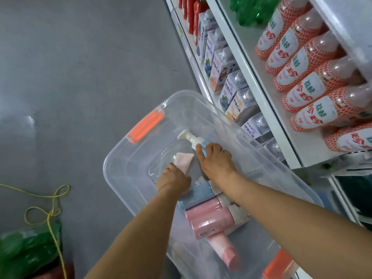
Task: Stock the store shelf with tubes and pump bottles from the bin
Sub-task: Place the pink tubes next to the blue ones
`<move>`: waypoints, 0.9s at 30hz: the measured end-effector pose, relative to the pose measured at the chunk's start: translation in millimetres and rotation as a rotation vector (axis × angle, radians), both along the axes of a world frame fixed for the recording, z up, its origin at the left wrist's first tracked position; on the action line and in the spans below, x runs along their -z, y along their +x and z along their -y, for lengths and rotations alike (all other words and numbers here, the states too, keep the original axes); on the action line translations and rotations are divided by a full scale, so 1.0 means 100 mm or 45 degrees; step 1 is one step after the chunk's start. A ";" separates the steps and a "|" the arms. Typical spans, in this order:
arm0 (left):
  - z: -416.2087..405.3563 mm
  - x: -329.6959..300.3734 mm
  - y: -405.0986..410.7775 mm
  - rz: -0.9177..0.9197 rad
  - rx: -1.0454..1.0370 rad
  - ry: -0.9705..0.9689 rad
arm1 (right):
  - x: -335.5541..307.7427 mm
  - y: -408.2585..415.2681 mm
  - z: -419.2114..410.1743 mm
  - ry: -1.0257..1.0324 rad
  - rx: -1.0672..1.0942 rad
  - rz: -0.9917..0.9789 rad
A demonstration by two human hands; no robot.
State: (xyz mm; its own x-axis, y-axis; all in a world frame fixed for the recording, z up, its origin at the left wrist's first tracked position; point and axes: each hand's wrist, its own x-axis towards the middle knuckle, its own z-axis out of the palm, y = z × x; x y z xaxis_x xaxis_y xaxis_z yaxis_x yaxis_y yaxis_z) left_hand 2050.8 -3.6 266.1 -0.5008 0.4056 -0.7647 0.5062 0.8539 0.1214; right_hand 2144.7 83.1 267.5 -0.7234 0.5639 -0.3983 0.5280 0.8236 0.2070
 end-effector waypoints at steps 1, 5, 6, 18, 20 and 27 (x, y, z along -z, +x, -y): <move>-0.02 -0.04 -0.02 0.101 -0.241 0.016 | 0.04 -0.02 -0.01 0.007 -0.027 -0.003; -0.04 -0.04 -0.08 0.423 -0.952 0.127 | 0.06 -0.17 -0.04 -0.042 -0.017 0.126; -0.04 -0.12 -0.10 0.473 -1.050 0.131 | 0.07 -0.20 -0.04 -0.037 -0.009 0.146; 0.07 -0.48 -0.22 0.598 -1.268 0.386 | -0.17 -0.26 0.06 -0.738 0.705 -0.019; 0.08 -0.48 -0.21 0.585 -1.243 0.416 | -0.16 -0.21 0.08 -0.982 0.875 -0.204; 0.10 -0.42 -0.13 0.619 -1.197 0.354 | -0.13 0.19 -0.08 -0.617 0.727 0.123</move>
State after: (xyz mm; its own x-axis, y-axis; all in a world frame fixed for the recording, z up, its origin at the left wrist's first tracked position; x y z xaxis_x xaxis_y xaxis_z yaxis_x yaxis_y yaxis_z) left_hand 2037.7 -13.8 308.5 -0.3698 0.2085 -0.9054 -0.4877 0.7859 0.3802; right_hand 2164.2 91.2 280.1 -0.3207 0.5866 -0.7437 0.8980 0.4379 -0.0418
